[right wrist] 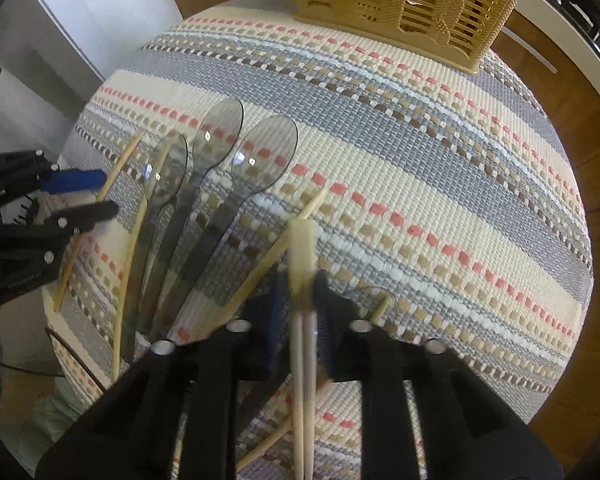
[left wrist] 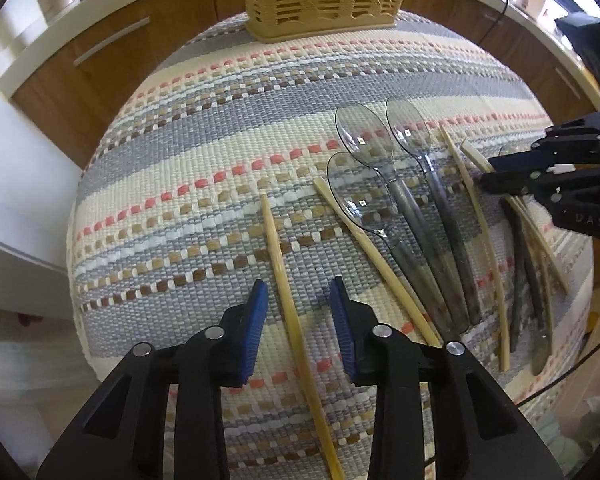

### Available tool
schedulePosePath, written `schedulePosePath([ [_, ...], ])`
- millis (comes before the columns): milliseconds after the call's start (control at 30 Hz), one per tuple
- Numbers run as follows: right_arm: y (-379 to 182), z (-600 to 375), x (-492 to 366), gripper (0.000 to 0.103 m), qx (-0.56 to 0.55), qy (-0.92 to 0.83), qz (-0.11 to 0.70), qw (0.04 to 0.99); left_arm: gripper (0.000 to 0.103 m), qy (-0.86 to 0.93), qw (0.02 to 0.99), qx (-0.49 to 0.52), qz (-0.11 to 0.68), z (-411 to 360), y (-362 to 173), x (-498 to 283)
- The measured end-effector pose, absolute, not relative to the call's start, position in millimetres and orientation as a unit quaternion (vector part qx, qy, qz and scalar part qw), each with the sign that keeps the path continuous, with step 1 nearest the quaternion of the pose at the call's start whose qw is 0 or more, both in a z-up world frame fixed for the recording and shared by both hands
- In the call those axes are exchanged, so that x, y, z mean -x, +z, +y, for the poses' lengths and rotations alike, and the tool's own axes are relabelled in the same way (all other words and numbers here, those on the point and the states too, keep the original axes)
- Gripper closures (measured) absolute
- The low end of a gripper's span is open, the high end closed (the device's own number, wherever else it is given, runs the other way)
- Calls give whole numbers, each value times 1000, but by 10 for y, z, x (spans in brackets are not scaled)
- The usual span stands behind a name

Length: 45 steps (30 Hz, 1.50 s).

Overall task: Organize utensils
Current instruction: 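Grasp a wooden chopstick with the left tool while the right tool grasps another chopstick, then lift both chopsticks and carry them over the tan caddy with both tools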

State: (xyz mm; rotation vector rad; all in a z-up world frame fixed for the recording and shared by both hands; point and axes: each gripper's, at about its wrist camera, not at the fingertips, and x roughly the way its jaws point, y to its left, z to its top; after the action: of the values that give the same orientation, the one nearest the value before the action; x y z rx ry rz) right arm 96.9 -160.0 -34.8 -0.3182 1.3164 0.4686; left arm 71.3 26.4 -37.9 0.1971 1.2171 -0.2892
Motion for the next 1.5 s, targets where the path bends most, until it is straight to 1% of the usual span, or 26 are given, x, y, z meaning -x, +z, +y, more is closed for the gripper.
schedulePosePath([
  [33,-328,-1597,-973,92,148,214,599,757,79,-130,806,-102,568,246,-390,-705],
  [167,-189,-1707,-922,92,136,221,582,771,82,-125,804,-128,567,129,-412,-692],
  [233,-91,-1781,-890,92,131,225,571,779,87,-127,803,-131,567,81,-408,-668],
  [267,-20,-1798,-820,92,131,226,563,784,90,-126,803,-131,568,58,-403,-664],
  [300,36,-1836,-797,92,133,225,555,789,99,-123,803,-133,568,10,-407,-657],
  [467,300,-2034,-679,92,129,231,525,809,100,-134,808,-121,560,-19,-339,-577],
  [600,505,-2207,-582,92,122,237,501,824,100,-140,829,-104,531,-40,-117,-519],
  [800,841,-2246,-530,92,100,242,453,852,100,-144,872,-88,460,-39,512,-486],
  [1000,1365,-2356,-575,92,66,244,386,887,99,-164,914,-60,368,-21,1265,-538],
  [1100,1658,-2401,-644,92,47,246,352,902,99,-197,917,-39,346,-68,1546,-582],
  [1300,2140,-2406,-884,92,23,240,286,928,99,-199,940,-44,273,-179,2042,-739],
  [1400,2322,-2375,-1074,92,16,232,254,939,99,-199,951,-29,236,-243,2266,-907],
  [1500,2448,-2355,-1266,92,11,226,218,949,99,-209,957,0,202,-262,2372,-1132],
])
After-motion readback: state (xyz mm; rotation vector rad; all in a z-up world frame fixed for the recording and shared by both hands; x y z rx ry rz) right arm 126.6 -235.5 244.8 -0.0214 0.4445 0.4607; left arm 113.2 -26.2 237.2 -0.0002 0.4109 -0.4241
